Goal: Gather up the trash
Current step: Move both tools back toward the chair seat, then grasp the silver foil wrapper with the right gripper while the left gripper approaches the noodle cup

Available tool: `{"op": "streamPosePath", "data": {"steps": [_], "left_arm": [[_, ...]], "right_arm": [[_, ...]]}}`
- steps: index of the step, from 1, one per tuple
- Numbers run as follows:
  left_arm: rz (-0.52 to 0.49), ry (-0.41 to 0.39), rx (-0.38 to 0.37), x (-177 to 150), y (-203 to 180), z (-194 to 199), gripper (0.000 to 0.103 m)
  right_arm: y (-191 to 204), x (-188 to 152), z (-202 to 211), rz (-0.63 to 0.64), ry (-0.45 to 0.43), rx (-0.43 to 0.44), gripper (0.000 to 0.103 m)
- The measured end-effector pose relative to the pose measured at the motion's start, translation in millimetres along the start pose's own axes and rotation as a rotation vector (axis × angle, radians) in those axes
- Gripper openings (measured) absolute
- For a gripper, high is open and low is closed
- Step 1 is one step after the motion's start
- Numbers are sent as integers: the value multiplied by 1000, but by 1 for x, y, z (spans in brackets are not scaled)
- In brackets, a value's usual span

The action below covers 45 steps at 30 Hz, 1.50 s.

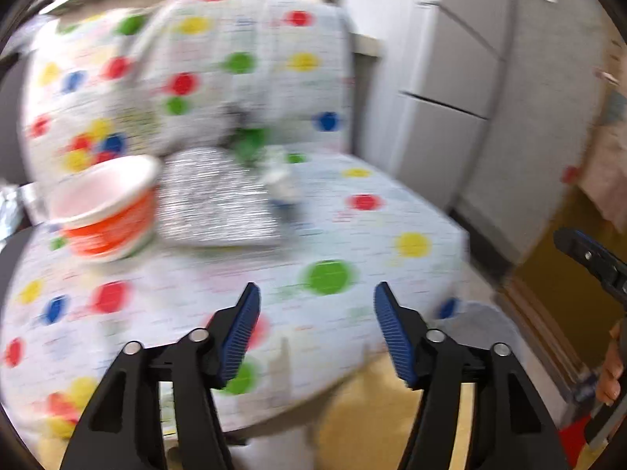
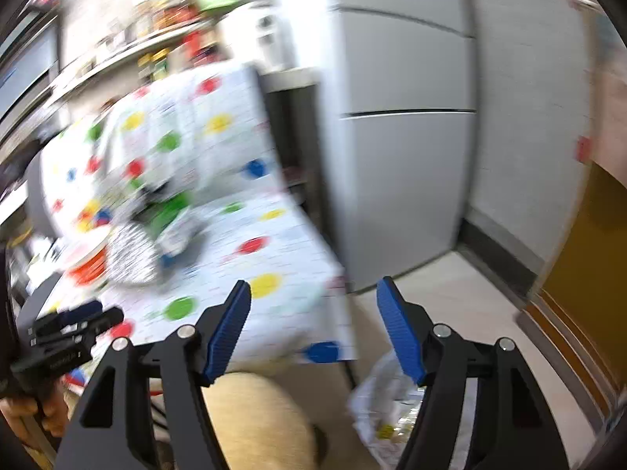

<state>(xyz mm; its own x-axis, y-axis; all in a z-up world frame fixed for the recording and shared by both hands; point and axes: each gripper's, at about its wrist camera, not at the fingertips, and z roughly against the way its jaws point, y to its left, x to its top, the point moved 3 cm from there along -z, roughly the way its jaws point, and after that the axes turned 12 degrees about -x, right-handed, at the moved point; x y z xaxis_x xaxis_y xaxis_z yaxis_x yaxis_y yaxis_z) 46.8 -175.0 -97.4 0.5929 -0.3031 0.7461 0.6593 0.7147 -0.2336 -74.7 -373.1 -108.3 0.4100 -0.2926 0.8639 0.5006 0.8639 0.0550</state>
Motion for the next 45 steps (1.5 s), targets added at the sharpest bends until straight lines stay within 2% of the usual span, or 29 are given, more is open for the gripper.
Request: {"op": "streamPosePath", "data": {"steps": [5, 9, 13, 16, 23, 28, 30, 31, 32, 36, 38, 39, 41, 42, 45], "left_arm": [[99, -21, 151, -4, 68, 37, 68], [164, -36, 233, -7, 107, 58, 68], [222, -31, 330, -14, 146, 69, 68], [271, -31, 369, -15, 171, 76, 68], [308, -18, 375, -15, 193, 70, 68], [315, -8, 372, -15, 201, 63, 68], [319, -5, 372, -15, 205, 61, 68], [321, -2, 374, -16, 207, 61, 68], [323, 0, 374, -16, 208, 61, 68], [337, 2, 374, -17, 212, 62, 68], [338, 1, 373, -17, 211, 63, 68], [335, 0, 374, -17, 210, 64, 68], [330, -1, 378, -17, 208, 66, 68], [329, -2, 377, -17, 208, 67, 68], [329, -11, 379, -15, 204, 70, 68]], "right_arm": [[79, 5, -19, 135, 7, 137, 69], [127, 6, -38, 214, 25, 226, 69], [165, 12, -55, 283, 26, 276, 62], [189, 15, -71, 310, 51, 326, 57], [242, 38, -106, 384, 41, 397, 57], [259, 49, -143, 393, 93, 382, 57], [261, 51, -153, 385, 105, 379, 63], [262, 52, -158, 379, 111, 394, 70], [263, 52, -162, 373, 117, 414, 73], [270, 45, -170, 384, 180, 513, 76], [271, 42, -165, 411, 165, 502, 76], [271, 40, -160, 430, 146, 489, 74], [269, 38, -151, 451, 116, 468, 62], [267, 37, -144, 459, 101, 463, 61], [264, 34, -132, 488, 71, 431, 40]]}}
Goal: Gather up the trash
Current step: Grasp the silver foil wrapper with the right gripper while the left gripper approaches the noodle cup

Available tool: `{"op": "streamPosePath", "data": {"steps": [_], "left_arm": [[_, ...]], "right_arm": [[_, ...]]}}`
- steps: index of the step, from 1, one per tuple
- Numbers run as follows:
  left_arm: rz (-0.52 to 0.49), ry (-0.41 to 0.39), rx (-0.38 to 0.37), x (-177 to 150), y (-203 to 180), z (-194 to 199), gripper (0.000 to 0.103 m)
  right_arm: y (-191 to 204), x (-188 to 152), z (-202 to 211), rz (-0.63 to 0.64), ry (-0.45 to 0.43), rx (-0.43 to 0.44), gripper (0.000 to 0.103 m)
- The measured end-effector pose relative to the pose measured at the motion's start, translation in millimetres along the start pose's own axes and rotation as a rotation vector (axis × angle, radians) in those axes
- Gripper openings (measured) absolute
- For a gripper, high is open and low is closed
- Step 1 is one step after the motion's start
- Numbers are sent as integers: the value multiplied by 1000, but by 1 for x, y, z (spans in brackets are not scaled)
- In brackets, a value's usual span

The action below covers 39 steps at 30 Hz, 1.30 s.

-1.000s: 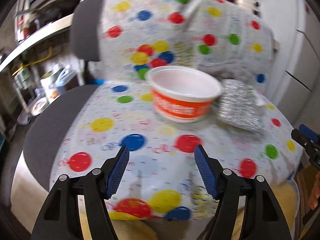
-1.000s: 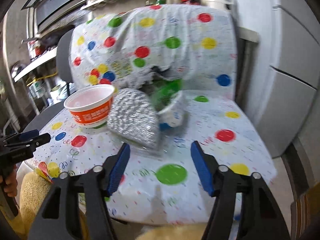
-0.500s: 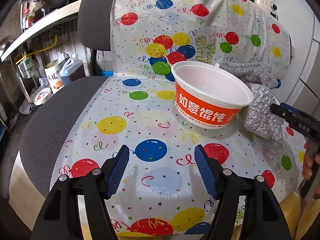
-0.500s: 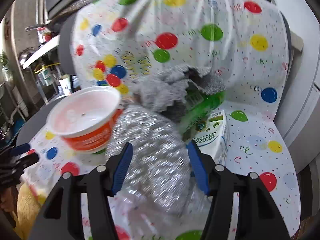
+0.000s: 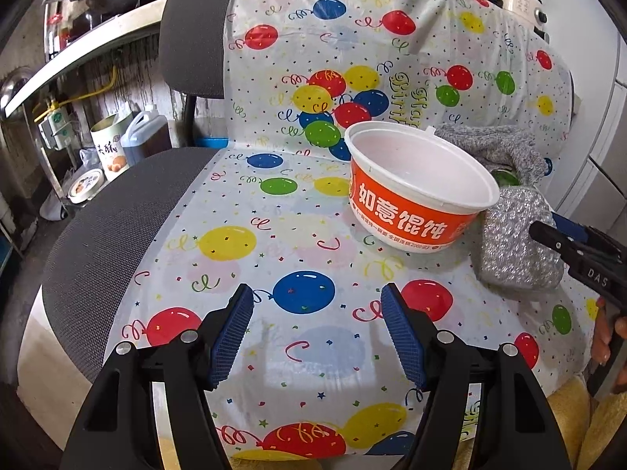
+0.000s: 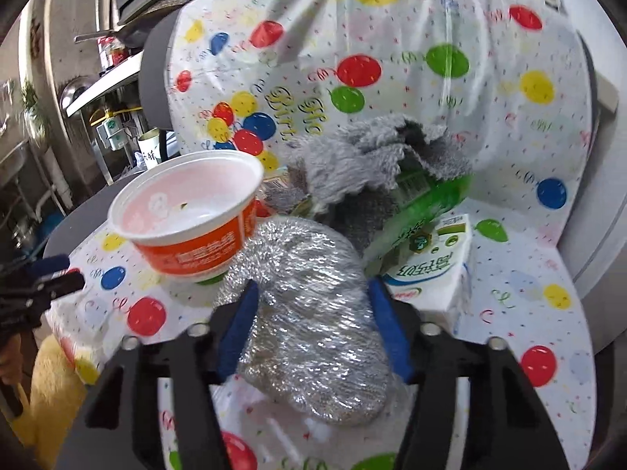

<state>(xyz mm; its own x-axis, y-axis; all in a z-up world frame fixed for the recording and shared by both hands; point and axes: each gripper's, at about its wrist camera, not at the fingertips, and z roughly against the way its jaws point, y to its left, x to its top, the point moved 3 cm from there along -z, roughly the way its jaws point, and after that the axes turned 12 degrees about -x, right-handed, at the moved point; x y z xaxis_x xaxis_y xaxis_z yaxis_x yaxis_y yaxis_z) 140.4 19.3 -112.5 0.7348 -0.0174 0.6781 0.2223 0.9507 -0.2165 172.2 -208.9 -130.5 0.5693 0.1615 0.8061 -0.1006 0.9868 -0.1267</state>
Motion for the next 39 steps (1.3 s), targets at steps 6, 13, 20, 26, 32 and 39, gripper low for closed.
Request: {"op": "streamPosePath", "data": {"steps": [6, 13, 20, 26, 32, 39], "left_arm": [[-24, -15, -12, 0, -12, 11, 68], [-18, -29, -23, 10, -19, 18, 68], [-15, -53, -50, 42, -35, 5, 67], [11, -40, -24, 71, -35, -27, 58], [56, 23, 35, 75, -19, -60, 46], [92, 72, -16, 44, -5, -60, 20]], "right_arm": [[9, -11, 36, 34, -52, 2, 8], [-34, -14, 110, -143, -185, -119, 8], [-49, -35, 118, -166, -160, -185, 8], [-49, -43, 110, -186, -133, -168, 8], [-44, -45, 107, -164, -124, -174, 8], [-35, -45, 110, -150, -124, -153, 9]]}}
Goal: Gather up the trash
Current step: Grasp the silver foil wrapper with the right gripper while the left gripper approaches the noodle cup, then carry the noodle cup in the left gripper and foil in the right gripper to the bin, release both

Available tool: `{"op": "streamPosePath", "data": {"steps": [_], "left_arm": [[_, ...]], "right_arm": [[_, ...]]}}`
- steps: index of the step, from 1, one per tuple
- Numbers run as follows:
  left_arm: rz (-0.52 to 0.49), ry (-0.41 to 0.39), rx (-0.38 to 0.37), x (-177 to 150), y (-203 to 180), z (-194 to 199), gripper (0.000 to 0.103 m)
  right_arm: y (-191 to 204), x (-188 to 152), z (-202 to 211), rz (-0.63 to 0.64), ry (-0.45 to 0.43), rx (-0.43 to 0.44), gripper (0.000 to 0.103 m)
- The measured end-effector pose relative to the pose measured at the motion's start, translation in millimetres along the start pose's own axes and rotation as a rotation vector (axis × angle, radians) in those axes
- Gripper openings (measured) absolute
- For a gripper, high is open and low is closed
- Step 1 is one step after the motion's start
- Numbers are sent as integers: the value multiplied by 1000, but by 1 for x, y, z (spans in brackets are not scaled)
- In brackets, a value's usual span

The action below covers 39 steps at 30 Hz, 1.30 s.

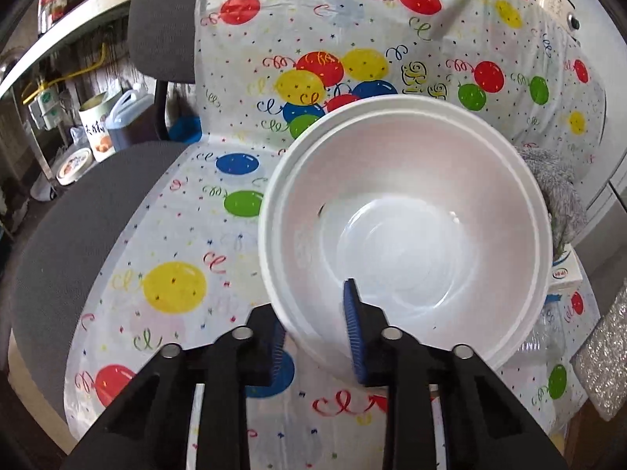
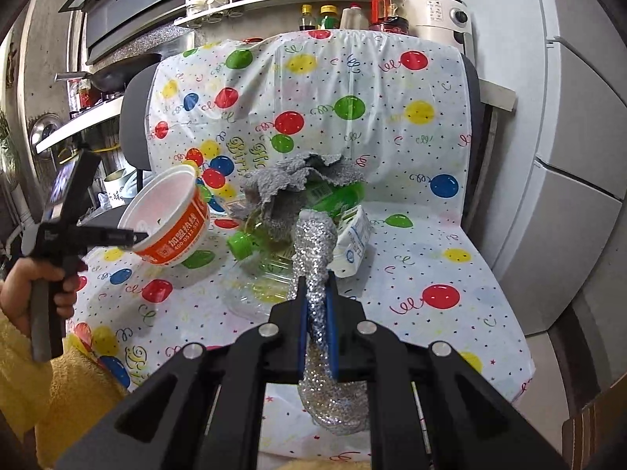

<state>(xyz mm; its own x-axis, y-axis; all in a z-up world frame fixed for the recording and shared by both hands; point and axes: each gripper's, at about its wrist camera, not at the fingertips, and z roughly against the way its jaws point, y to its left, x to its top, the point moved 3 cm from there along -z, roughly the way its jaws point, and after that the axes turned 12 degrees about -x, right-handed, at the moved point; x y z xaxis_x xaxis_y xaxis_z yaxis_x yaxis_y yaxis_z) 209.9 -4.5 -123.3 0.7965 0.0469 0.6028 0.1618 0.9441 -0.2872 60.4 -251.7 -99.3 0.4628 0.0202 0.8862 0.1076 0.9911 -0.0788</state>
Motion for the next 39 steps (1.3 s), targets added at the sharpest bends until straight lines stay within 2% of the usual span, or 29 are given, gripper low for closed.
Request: {"op": "streamPosePath", "data": {"steps": [3, 6, 13, 18, 21, 26, 34, 39], "left_arm": [[7, -32, -59, -5, 0, 16, 10], [-22, -67, -99, -5, -9, 34, 5], [-102, -114, -172, -20, -46, 75, 5], [-175, -156, -205, -37, -79, 95, 5], [-207, -174, -240, -47, -98, 100, 5], [-244, -156, -332, -64, -137, 94, 5], [-350, -73, -488, -106, -219, 66, 6], [-429, -4, -590, -145, -275, 46, 6]], "right_arm": [[4, 2, 7, 0, -16, 7, 9], [7, 4, 15, -4, -33, 12, 9], [3, 5, 37, -32, -64, 11, 9], [-16, 3, 57, -78, -92, -33, 9], [-36, -4, 68, -117, -93, -79, 9], [-71, -24, 84, -175, -59, -164, 9], [-140, -74, 126, -279, -39, -387, 9], [-179, -115, 146, -343, -2, -517, 9]]}}
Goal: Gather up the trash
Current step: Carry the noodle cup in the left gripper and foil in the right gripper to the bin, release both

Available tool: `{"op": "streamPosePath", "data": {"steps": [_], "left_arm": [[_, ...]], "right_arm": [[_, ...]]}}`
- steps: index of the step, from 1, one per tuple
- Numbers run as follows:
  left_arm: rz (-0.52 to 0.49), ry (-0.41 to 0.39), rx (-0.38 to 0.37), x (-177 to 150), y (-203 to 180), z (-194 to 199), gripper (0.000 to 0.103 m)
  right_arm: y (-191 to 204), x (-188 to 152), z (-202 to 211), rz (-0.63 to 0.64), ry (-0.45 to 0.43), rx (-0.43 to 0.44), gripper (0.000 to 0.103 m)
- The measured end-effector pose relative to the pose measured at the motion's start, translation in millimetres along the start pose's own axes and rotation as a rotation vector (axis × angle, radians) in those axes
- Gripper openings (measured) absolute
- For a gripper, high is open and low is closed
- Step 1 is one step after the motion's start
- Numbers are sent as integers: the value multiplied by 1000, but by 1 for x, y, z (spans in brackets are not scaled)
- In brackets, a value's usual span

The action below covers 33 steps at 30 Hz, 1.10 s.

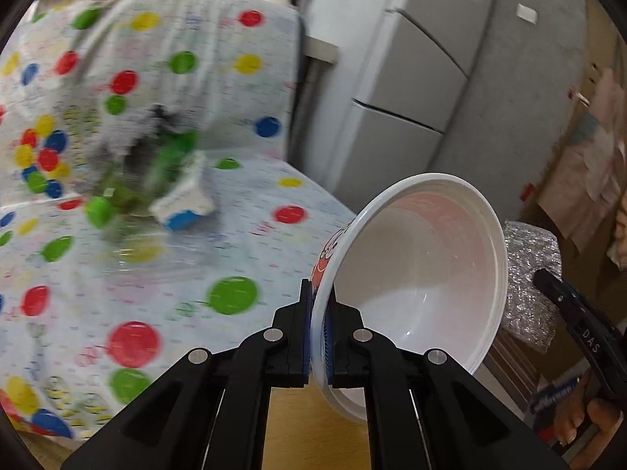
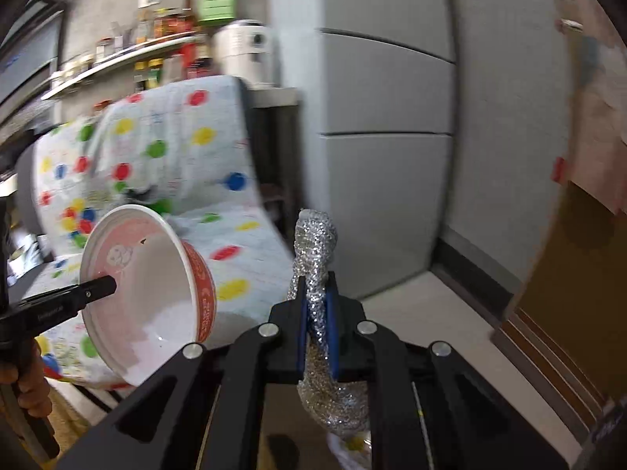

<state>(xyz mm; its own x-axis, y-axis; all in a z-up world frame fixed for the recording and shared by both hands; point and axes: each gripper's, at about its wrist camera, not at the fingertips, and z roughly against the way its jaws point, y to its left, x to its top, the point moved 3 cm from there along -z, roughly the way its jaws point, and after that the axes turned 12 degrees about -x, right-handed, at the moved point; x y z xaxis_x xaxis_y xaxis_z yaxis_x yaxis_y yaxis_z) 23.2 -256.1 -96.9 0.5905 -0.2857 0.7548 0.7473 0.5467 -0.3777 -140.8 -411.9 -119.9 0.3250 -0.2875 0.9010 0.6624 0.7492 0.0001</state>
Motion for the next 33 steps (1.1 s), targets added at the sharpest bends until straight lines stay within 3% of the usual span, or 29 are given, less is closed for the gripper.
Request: {"op": "streamPosePath", "data": {"steps": [7, 11, 21, 25, 27, 31, 33], "left_arm": [[-97, 139, -70, -24, -55, -73, 6], [-105, 217, -108, -35, -81, -115, 6], [-147, 260, -154, -62, -116, -178, 8], [-158, 279, -163, -65, -119, -196, 16], [-170, 296, -161, -67, -120, -202, 27], [-154, 287, -212, -64, -119, -197, 47], [-156, 269, -226, -61, -117, -190, 54]], "right_arm": [[-69, -46, -20, -61, 95, -149, 9], [-93, -66, -34, -107, 148, -187, 9], [-129, -105, -75, -201, 237, -213, 9], [-136, -111, -94, -228, 255, -205, 9], [-141, -115, -103, -251, 283, -187, 10], [-139, -119, -116, -264, 349, -168, 38], [-137, -117, -113, -256, 346, -174, 43]]}}
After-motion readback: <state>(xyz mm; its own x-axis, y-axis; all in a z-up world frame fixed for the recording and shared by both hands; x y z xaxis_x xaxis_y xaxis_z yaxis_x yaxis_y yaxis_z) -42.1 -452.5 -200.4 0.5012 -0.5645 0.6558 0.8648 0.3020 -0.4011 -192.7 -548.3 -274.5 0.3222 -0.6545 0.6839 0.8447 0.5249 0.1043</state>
